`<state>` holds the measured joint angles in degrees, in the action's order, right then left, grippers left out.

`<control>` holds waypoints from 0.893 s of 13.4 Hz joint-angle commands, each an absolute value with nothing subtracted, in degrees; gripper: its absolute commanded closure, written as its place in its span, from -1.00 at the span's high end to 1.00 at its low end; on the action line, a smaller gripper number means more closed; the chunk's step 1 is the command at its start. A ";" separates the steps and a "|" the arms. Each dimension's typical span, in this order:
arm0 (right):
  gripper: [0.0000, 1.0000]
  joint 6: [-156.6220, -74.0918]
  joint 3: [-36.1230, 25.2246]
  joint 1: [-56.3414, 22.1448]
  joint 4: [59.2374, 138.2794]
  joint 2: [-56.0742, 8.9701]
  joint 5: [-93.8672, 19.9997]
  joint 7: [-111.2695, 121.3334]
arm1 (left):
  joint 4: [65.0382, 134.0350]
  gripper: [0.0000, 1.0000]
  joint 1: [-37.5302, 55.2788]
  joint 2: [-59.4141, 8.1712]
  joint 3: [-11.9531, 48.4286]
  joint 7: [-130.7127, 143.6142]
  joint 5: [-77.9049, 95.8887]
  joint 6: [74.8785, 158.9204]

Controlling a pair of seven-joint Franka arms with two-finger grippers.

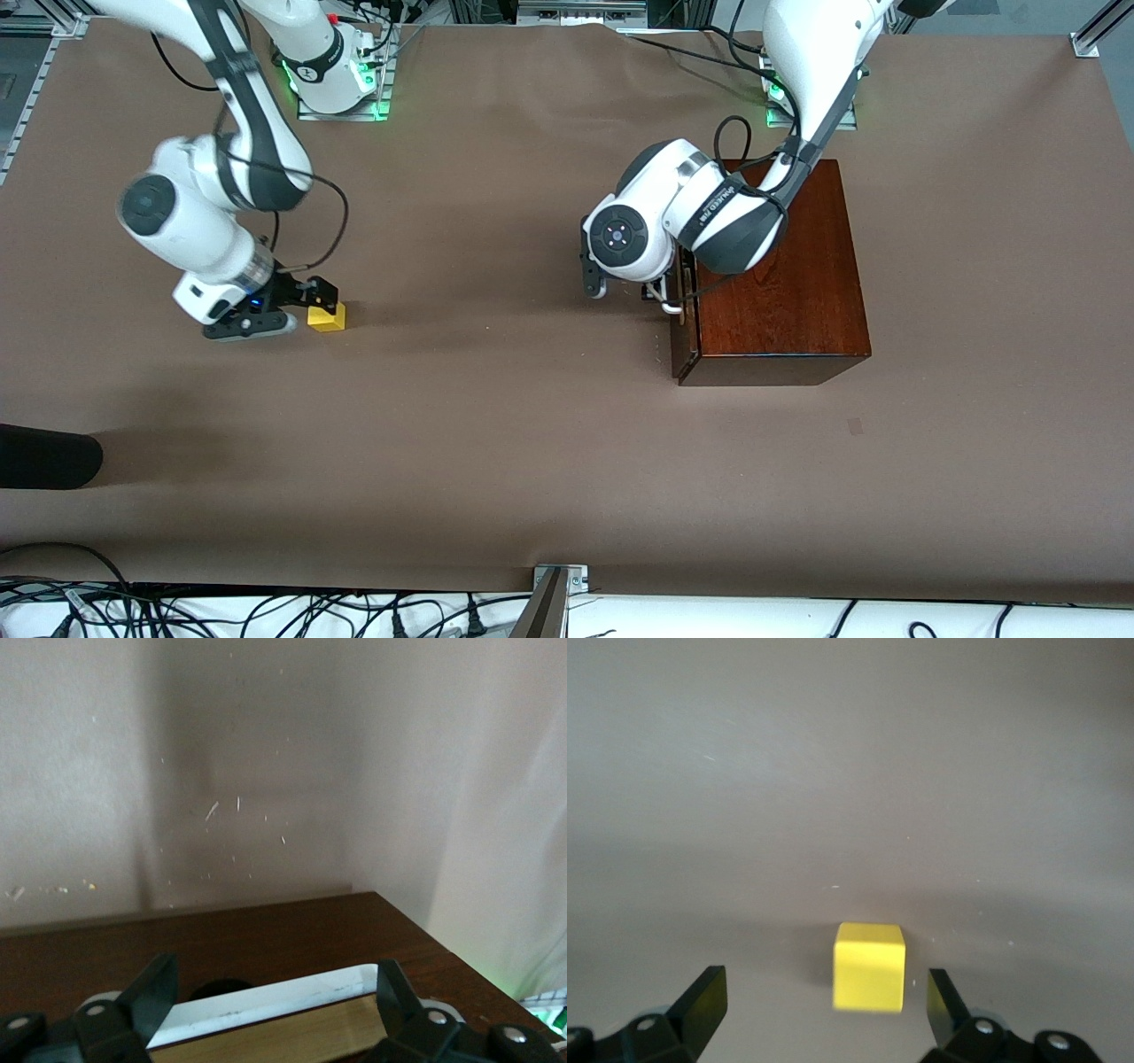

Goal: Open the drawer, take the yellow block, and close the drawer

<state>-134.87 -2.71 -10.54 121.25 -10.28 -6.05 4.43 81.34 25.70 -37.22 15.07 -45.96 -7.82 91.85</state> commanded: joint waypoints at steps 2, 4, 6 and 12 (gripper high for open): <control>1.00 -122.47 -1.41 -9.05 117.44 -2.21 -5.71 4.66 | 81.48 1.00 25.14 -35.95 14.50 -47.20 -10.46 89.82; 1.00 -111.68 -1.67 -8.97 110.17 -1.32 -5.71 7.45 | 81.21 1.00 25.14 -34.72 14.68 -47.28 -10.55 90.09; 1.00 -102.26 -1.93 -8.61 101.55 -1.58 -5.71 8.09 | 80.86 1.00 24.53 -31.92 14.76 -47.20 -9.94 90.09; 1.00 -92.11 -2.72 -8.35 92.20 -1.58 -3.25 8.17 | 80.34 1.00 15.93 -19.27 14.50 -46.58 -10.11 89.74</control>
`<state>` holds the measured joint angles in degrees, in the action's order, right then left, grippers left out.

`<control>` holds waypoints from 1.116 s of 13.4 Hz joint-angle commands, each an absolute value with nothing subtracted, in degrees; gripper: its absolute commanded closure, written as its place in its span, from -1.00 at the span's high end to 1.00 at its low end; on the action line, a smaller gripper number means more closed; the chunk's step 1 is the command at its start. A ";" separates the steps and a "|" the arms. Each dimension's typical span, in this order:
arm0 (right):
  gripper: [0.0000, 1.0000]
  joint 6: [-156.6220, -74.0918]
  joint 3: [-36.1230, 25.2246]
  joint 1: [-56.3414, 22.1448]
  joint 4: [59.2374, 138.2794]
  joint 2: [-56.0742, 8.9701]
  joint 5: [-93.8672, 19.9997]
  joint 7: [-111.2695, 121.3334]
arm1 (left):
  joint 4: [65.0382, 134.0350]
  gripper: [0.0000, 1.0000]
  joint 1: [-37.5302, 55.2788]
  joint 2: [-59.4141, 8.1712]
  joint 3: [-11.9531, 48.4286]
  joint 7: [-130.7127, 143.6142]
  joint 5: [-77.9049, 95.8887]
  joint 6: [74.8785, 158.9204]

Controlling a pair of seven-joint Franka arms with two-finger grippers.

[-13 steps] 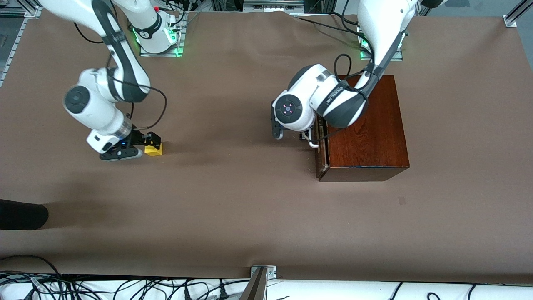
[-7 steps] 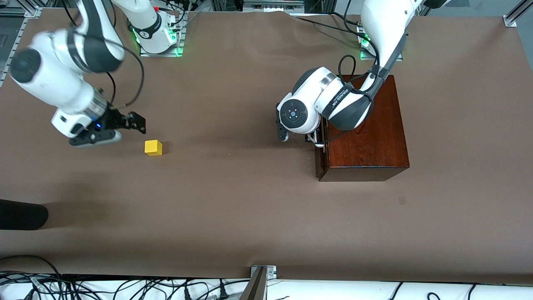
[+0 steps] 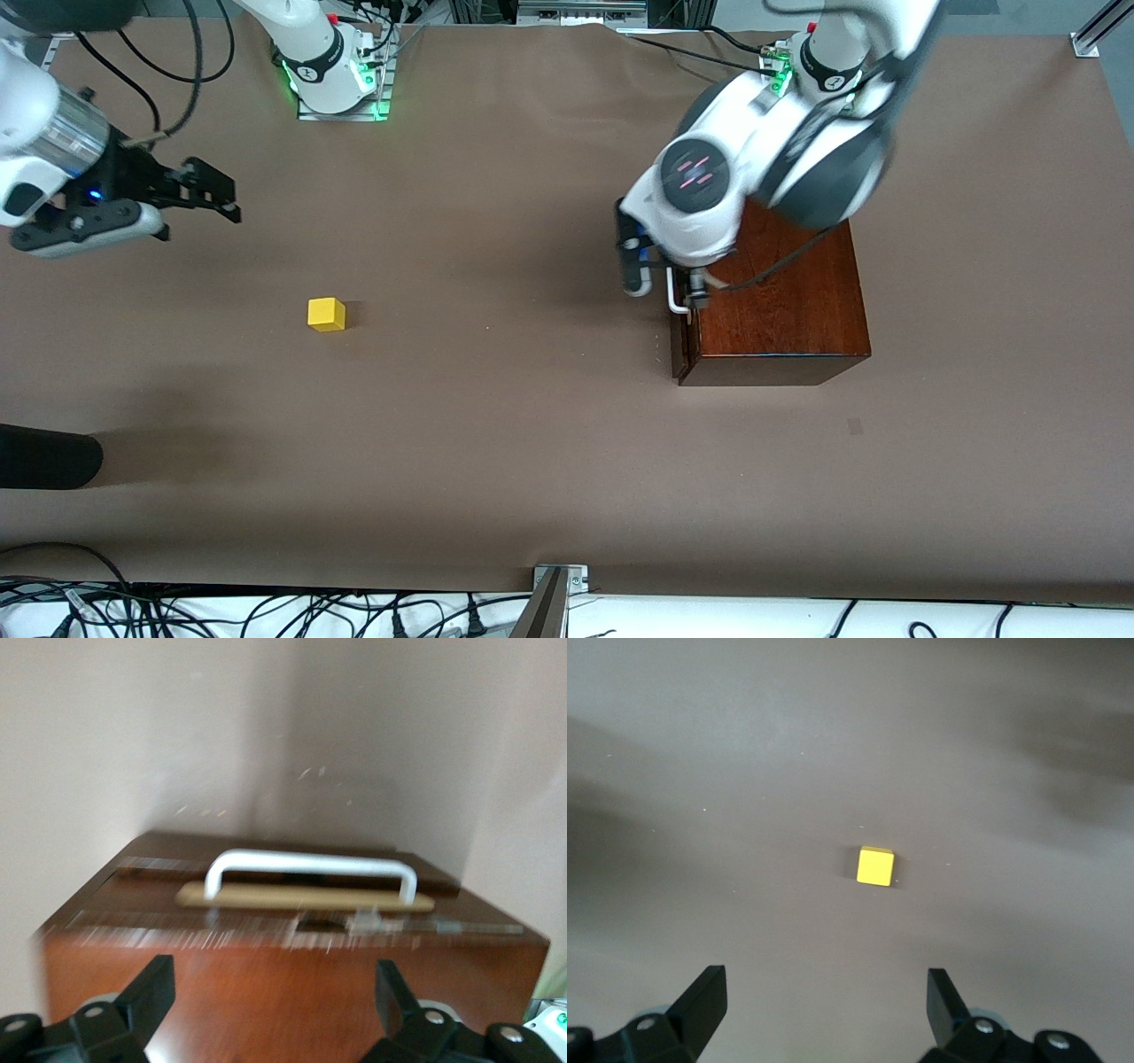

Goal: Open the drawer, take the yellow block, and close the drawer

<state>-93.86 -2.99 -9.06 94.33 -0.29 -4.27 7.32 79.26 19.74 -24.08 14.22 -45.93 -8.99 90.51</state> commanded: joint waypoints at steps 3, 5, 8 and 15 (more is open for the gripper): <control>1.00 -92.11 -2.72 -8.35 92.11 -1.49 -3.25 8.09 | 76.22 1.00 10.91 -17.49 14.41 -46.23 -9.67 86.75; 1.00 -92.11 -2.72 -8.35 92.11 -1.41 -3.25 8.00 | 74.97 1.00 7.49 -18.10 14.15 -45.79 -9.23 86.92; 1.00 -92.02 -3.34 -8.26 91.93 -1.49 -3.25 8.00 | 78.72 1.00 6.60 -13.82 8.19 -40.18 -6.25 87.36; 1.00 -90.09 -3.34 -8.52 90.09 -1.67 -0.89 7.65 | 93.41 1.00 6.42 0.25 1.32 -10.35 -1.23 94.72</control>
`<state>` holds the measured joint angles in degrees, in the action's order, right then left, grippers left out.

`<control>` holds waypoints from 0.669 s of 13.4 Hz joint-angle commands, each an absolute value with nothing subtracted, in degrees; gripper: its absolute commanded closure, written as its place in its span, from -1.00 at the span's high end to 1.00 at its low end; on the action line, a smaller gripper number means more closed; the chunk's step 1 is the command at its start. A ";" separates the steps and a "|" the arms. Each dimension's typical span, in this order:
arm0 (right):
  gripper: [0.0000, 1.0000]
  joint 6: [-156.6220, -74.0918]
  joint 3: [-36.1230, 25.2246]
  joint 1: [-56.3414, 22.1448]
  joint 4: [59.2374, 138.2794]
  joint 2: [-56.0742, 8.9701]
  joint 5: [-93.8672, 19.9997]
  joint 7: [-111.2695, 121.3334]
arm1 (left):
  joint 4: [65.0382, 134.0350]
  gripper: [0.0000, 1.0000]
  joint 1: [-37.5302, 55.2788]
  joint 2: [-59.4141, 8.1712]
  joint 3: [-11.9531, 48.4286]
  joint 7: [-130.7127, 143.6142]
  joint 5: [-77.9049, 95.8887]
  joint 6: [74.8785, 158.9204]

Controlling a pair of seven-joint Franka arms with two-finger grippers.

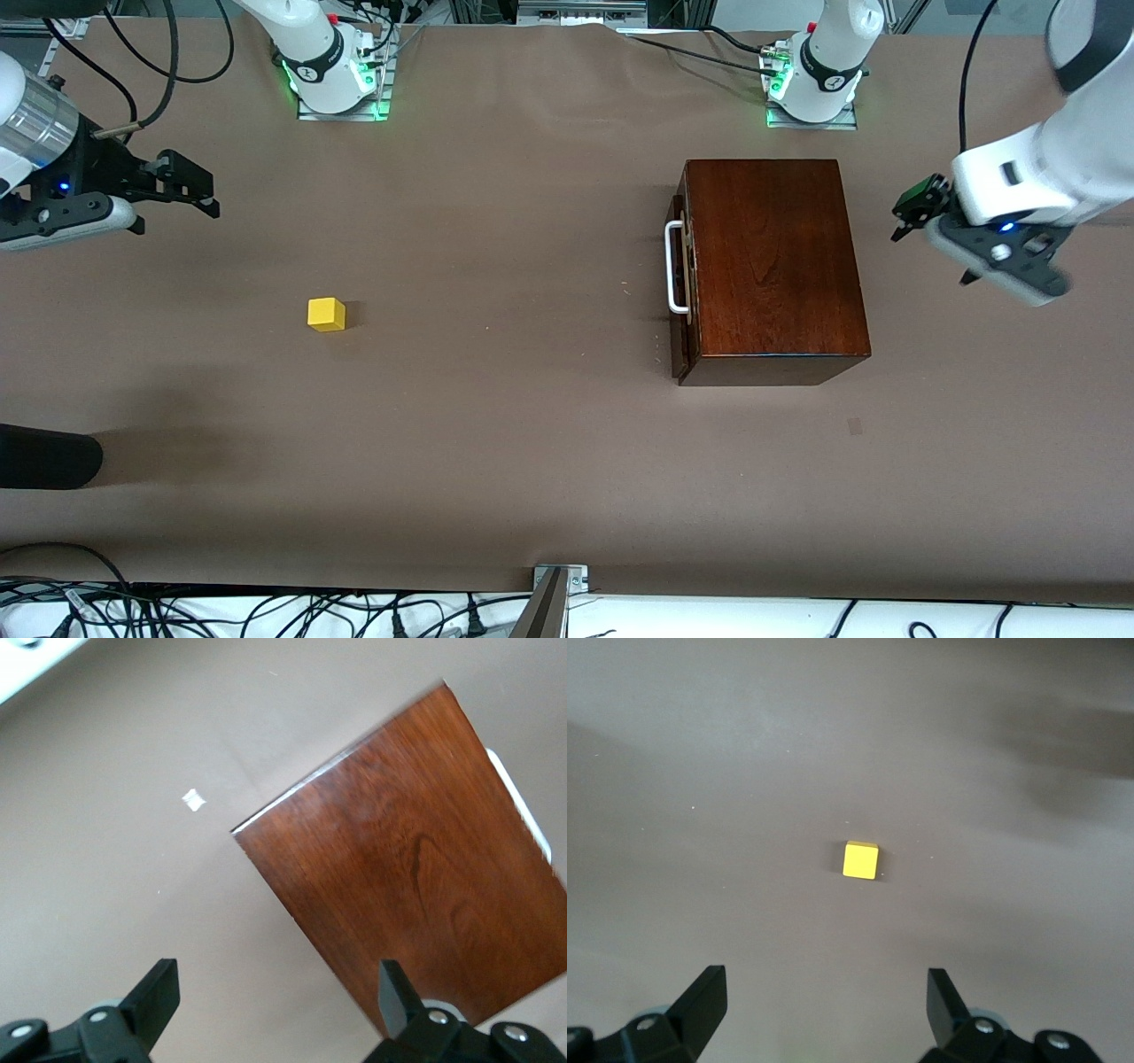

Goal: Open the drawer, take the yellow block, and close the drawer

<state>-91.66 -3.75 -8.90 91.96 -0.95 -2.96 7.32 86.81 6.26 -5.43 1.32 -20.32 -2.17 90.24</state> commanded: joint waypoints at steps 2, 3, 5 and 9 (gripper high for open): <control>1.00 -90.26 -3.34 -8.53 90.09 -1.93 0.26 7.65 | 96.40 1.00 5.37 2.45 1.32 0.13 -1.23 96.59; 1.00 -90.18 -3.34 -8.35 90.09 -2.28 0.18 7.65 | 97.55 1.00 4.32 3.16 1.32 2.52 -1.23 96.77; 1.00 -89.91 -3.25 -8.35 90.09 -2.20 0.26 7.56 | 99.22 1.00 3.34 4.65 0.45 2.37 -0.97 96.68; 1.00 -89.91 -2.99 -8.61 89.91 -2.11 0.18 7.56 | 101.16 1.00 3.34 5.98 -0.96 2.37 -0.26 96.15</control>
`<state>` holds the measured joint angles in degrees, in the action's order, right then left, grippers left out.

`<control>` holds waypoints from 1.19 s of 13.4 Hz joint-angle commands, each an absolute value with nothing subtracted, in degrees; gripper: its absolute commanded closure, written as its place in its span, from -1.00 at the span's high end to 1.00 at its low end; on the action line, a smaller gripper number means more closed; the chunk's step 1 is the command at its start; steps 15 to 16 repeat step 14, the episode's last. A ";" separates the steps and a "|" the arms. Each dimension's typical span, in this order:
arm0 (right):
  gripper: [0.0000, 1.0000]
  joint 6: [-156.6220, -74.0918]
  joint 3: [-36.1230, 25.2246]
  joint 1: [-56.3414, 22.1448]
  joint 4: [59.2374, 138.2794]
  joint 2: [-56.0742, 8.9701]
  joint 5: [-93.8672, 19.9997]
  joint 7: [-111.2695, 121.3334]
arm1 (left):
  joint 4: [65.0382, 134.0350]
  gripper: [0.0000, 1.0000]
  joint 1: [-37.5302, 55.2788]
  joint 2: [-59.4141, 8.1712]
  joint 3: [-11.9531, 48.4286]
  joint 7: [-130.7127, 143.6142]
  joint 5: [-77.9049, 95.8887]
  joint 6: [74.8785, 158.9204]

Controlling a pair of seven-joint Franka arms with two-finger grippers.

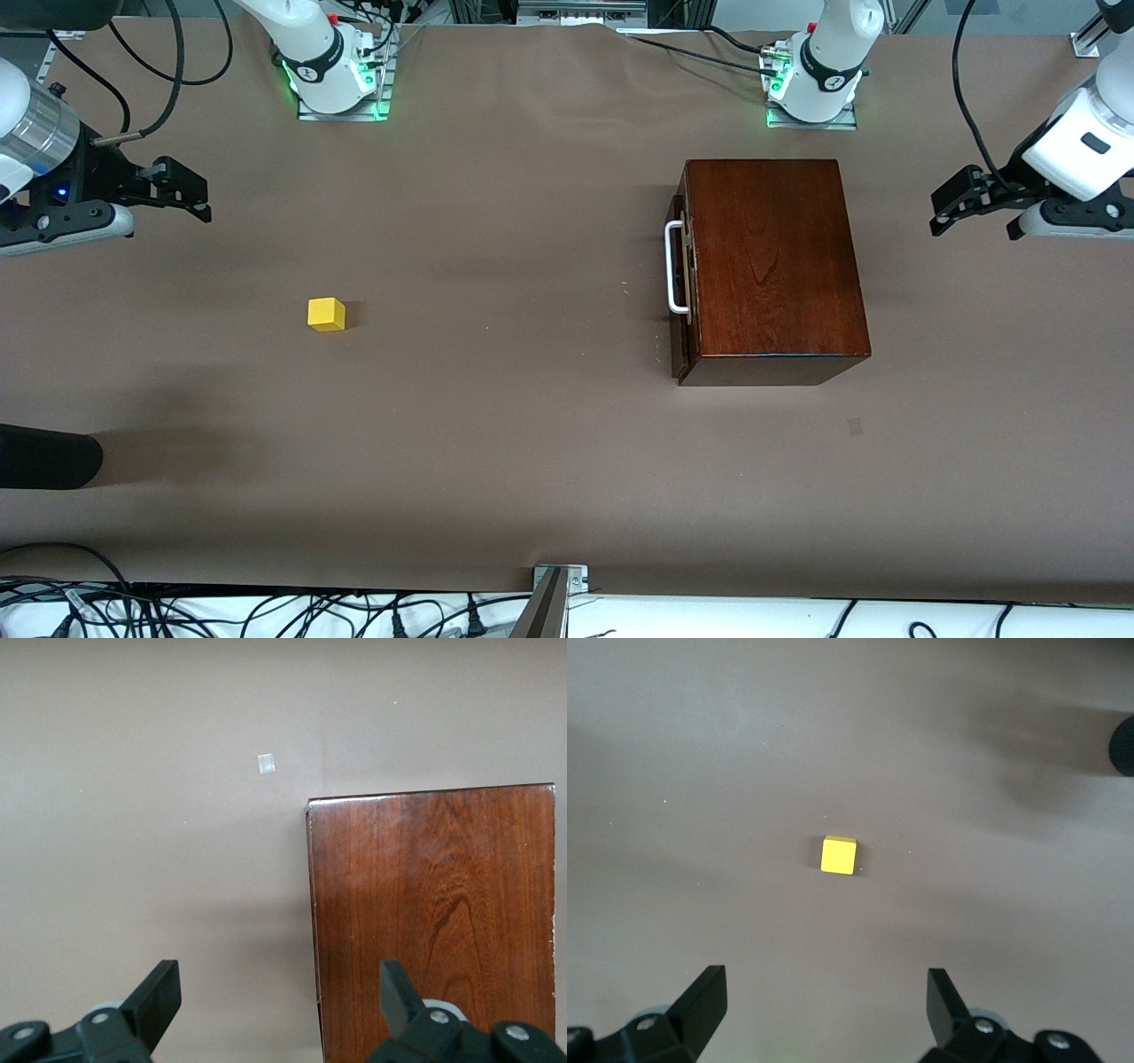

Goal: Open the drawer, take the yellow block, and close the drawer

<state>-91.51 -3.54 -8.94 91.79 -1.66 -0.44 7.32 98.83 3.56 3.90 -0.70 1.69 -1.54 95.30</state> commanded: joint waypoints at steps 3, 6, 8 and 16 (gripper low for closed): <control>1.00 -90.00 -2.99 -8.61 89.91 -2.11 0.18 7.47 | 101.16 1.00 3.34 5.80 -0.97 2.37 -0.26 96.15; 1.00 -90.00 -2.90 -8.70 89.91 -2.02 0.18 7.38 | 99.85 1.00 3.34 4.23 -1.14 2.55 -0.26 94.40; 1.00 -89.91 -2.90 -8.61 89.91 -2.02 0.09 7.38 | 97.74 1.00 3.34 2.38 -1.23 2.64 -0.26 93.95; 1.00 -90.00 -2.99 -8.61 89.91 -2.11 -0.09 7.29 | 95.54 1.00 3.34 0.88 -1.23 2.46 -0.35 93.16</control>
